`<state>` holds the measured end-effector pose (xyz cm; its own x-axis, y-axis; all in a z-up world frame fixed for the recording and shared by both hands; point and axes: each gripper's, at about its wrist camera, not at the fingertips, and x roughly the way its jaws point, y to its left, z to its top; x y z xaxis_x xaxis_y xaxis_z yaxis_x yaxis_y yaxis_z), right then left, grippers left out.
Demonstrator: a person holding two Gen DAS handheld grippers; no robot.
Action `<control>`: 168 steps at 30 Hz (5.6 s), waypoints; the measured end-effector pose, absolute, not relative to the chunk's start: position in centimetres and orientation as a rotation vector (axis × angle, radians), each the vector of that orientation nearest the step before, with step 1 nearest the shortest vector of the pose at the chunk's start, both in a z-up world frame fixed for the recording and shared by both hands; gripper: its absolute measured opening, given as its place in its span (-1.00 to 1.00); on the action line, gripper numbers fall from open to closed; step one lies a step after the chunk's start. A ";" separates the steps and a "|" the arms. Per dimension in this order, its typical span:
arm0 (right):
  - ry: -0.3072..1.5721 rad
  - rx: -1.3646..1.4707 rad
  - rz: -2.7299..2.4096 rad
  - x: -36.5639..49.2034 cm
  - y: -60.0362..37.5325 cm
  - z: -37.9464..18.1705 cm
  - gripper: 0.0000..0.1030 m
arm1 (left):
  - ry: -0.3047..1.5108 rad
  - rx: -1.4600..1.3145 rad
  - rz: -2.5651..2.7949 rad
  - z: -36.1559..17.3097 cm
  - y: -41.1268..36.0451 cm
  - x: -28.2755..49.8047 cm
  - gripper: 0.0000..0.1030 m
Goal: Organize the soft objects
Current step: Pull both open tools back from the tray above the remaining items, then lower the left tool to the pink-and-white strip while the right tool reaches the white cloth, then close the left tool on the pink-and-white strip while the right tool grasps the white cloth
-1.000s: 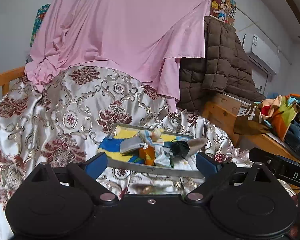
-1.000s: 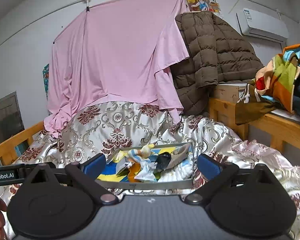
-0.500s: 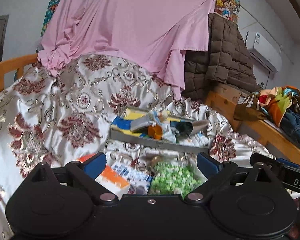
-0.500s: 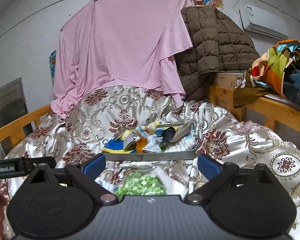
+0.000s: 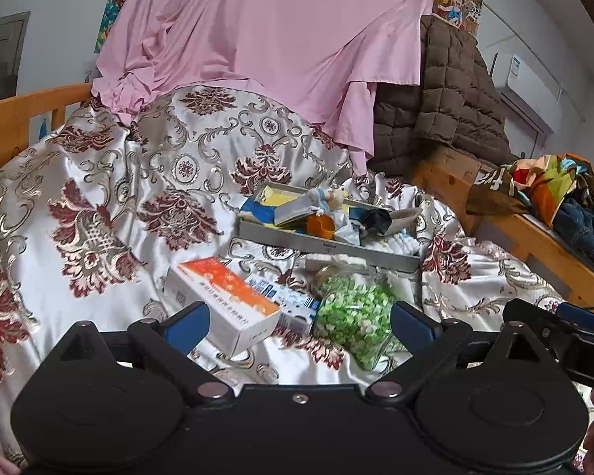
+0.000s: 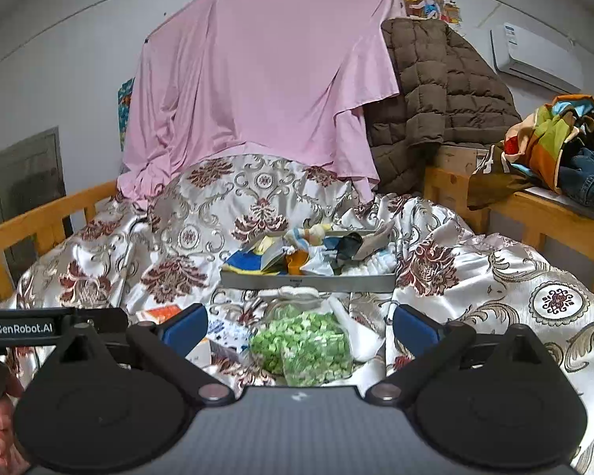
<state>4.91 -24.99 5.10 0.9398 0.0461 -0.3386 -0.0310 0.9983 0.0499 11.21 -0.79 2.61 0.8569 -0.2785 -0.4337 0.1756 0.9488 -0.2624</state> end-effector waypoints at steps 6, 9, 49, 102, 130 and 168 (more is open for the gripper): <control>0.375 0.028 0.033 4.5 -24.3 4.5 0.98 | 0.494 -0.216 -0.224 1.8 0.1 10.3 0.90; 0.393 0.015 0.027 4.3 -24.0 4.0 0.98 | 0.493 -0.214 -0.216 1.6 0.5 10.0 0.90; 0.532 -0.077 0.099 5.6 -20.6 1.1 0.99 | 0.573 -0.225 -0.054 -0.4 2.4 9.5 0.95; 0.579 -0.053 0.168 23.0 -27.9 -1.8 0.99 | 0.637 -0.107 -0.257 -1.0 -2.5 28.4 0.97; 0.660 0.102 0.175 29.6 -31.0 -4.5 0.75 | 1.122 -0.607 -0.418 -8.7 -9.4 46.6 0.90; 0.663 0.382 0.193 30.0 -33.4 -4.8 -0.55 | 1.069 -0.789 -0.403 -8.9 -9.3 46.8 -0.69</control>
